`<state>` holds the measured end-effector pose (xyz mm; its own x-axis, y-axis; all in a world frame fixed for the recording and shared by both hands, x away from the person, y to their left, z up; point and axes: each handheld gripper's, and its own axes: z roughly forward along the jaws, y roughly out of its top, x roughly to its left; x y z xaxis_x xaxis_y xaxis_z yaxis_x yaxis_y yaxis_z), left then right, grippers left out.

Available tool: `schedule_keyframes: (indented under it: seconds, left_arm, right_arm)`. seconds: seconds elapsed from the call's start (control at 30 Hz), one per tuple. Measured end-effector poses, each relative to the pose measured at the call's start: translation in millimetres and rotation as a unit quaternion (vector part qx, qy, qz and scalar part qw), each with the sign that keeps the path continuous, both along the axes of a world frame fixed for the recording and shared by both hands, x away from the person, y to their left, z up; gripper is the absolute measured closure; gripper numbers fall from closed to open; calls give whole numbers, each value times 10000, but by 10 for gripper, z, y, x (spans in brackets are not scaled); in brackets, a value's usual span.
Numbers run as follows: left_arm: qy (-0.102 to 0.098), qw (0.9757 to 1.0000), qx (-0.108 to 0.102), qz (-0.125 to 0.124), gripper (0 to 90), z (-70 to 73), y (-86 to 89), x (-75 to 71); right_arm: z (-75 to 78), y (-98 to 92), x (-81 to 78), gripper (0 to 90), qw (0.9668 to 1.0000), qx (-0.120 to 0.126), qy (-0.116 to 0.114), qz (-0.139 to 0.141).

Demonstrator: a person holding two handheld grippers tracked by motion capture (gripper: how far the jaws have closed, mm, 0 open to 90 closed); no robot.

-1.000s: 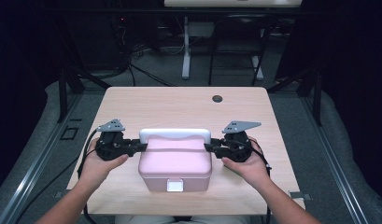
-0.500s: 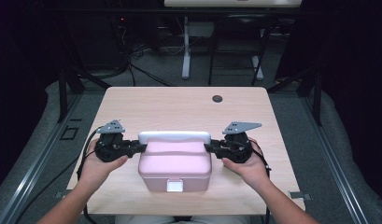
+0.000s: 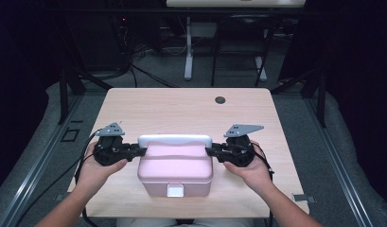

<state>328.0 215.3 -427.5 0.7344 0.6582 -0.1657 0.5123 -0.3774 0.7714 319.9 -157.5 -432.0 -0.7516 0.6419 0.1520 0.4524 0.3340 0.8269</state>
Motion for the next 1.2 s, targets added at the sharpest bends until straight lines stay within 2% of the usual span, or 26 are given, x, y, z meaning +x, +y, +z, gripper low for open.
schedule_keyframes:
  seconds: [0.2, 0.33, 0.5, 0.6, 0.67, 0.8, 0.83, 0.97, 1.1, 1.2]
  left_arm:
    - [41, 10000, -64, 2, 737, 94, 15, 52]
    - [56, 10000, -55, -19, 736, 141, 15, 84]
    - [52, 10000, -55, -20, 734, 141, 23, 81]
    - [62, 9999, -119, 2, 689, 158, 46, 50]
    - [-44, 10000, -24, -15, 686, 198, 99, -13]
    - [-69, 10000, -32, -13, 718, 222, 213, -104]
    - [-43, 10000, -26, 20, 733, 201, 278, -149]
    - [57, 10000, 35, -11, 794, 131, 329, -204]
    - [96, 9998, 166, -112, 884, 46, 328, -268]
    - [157, 9995, 205, -179, 897, -14, 309, -287]
  right_arm:
    - [93, -8, 42, 746, 10000, 89, -30, -15]
    - [143, -20, 88, 746, 9998, 176, 118, -39]
    - [143, -32, 101, 747, 9995, 252, 165, -38]
    - [141, -31, 99, 748, 9995, 252, 171, -41]
    - [140, -34, 104, 748, 9995, 262, 196, -31]
    - [145, -35, 110, 749, 9994, 265, 202, -31]
    - [149, -36, 112, 749, 9994, 255, 211, -37]
    - [162, -34, 122, 749, 9994, 271, 231, -46]
    - [193, -33, 137, 749, 9994, 258, 242, -66]
    - [205, -32, 140, 749, 9993, 258, 257, -78]
